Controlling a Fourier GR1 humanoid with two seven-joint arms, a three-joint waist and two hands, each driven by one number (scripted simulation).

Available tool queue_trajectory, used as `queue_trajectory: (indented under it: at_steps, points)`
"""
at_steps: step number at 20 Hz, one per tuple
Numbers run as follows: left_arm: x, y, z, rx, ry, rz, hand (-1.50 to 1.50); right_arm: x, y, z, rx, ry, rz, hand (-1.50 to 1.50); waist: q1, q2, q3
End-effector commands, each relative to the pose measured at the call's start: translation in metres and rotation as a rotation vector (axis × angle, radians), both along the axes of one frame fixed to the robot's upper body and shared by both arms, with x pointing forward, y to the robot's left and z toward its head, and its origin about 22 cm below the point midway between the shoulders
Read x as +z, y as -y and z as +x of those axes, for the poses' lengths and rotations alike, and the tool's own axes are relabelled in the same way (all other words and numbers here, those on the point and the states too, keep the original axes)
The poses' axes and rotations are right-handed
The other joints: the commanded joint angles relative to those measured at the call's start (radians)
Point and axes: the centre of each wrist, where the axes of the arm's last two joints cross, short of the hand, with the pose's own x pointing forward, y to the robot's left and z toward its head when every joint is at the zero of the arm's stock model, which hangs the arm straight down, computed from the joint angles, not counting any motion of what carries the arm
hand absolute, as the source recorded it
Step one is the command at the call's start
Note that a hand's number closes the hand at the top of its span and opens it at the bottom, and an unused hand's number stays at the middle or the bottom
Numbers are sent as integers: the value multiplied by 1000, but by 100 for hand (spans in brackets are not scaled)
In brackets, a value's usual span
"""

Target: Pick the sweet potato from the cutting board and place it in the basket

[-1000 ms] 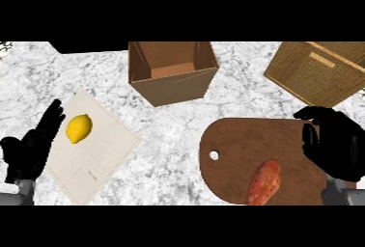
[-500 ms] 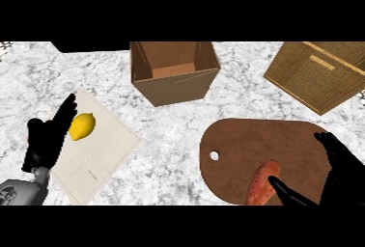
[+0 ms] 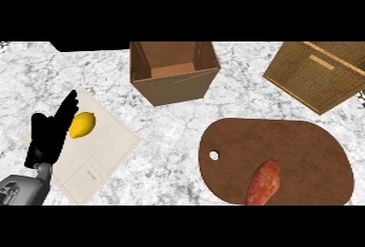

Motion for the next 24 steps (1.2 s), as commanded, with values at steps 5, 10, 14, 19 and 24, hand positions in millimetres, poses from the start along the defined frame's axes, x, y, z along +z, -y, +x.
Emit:
queue_trajectory:
  at_steps: [5, 10, 14, 19, 24]
  points:
    - [4, 8, 6, -17, -20, 11, 0, 86, -22, -44, 179, -321, -76, -150, 16, -3, 5]
    - [-11, 16, 11, -45, -12, 5, 0, 105, -31, -47, 120, -344, -70, -150, 42, 2, 6]
    - [-5, 26, 20, -37, -5, -16, 0, 104, -27, -48, 64, -318, -41, -150, 46, 1, 7]
    - [-7, 23, 9, -47, -33, 9, 0, 88, -17, -43, -23, -266, -59, -150, 53, 0, 8]
    - [-4, 10, 25, -46, -17, 11, 0, 95, -27, -36, -62, -245, -49, -150, 53, 4, 7]
